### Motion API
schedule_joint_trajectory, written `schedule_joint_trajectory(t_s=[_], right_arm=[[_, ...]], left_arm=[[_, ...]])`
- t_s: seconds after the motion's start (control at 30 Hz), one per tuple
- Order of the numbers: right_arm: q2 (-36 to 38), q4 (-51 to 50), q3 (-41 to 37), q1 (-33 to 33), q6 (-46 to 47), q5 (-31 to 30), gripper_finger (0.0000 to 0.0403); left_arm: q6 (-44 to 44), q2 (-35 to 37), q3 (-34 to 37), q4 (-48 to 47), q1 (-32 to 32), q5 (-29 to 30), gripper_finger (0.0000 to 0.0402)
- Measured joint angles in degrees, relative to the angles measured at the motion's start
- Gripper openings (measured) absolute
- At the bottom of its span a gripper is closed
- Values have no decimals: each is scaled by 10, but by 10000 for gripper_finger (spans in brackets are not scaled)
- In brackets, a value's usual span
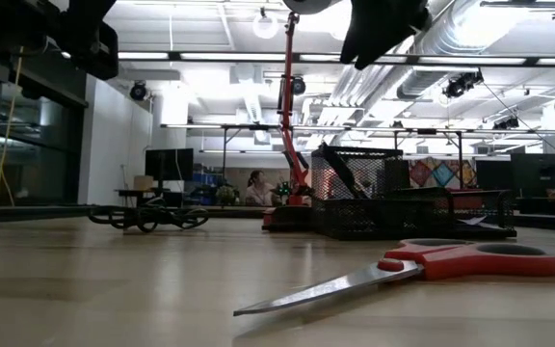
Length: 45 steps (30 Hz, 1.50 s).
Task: Pick and place office supplies into organizer
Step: Put the black pen into the desk organizer
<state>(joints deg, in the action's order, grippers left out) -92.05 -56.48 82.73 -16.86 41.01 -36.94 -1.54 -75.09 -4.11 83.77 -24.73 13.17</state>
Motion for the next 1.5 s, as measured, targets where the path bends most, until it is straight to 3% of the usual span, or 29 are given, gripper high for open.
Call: schedule_joint_trajectory(t_s=[0.13,0.23,0.43,0.63,0.8,1.07,1.23,1.37,1.5], right_arm=[[0,9,6,-9,5,-1,195],[-5,46,6,-9,-43,27,195],[-71,129,6,31,-233,158,191],[-119,161,6,85,-327,270,172],[-132,189,6,114,-396,289,153],[-144,212,6,157,-481,302,160],[-145,201,6,171,-485,321,161],[-111,207,6,137,-486,302,158],[-53,335,-21,87,-472,402,151]], left_arm=[[0,0,0,0,0,0,216],[4,0,0,0,0,0,216],[23,0,0,0,0,-6,216],[18,0,0,-5,0,-7,216],[23,0,0,-15,0,-7,216],[39,0,0,-25,0,-5,216],[38,1,0,-34,0,39,216],[12,0,-8,-93,0,115,216],[-13,0,-20,-143,0,151,216]])
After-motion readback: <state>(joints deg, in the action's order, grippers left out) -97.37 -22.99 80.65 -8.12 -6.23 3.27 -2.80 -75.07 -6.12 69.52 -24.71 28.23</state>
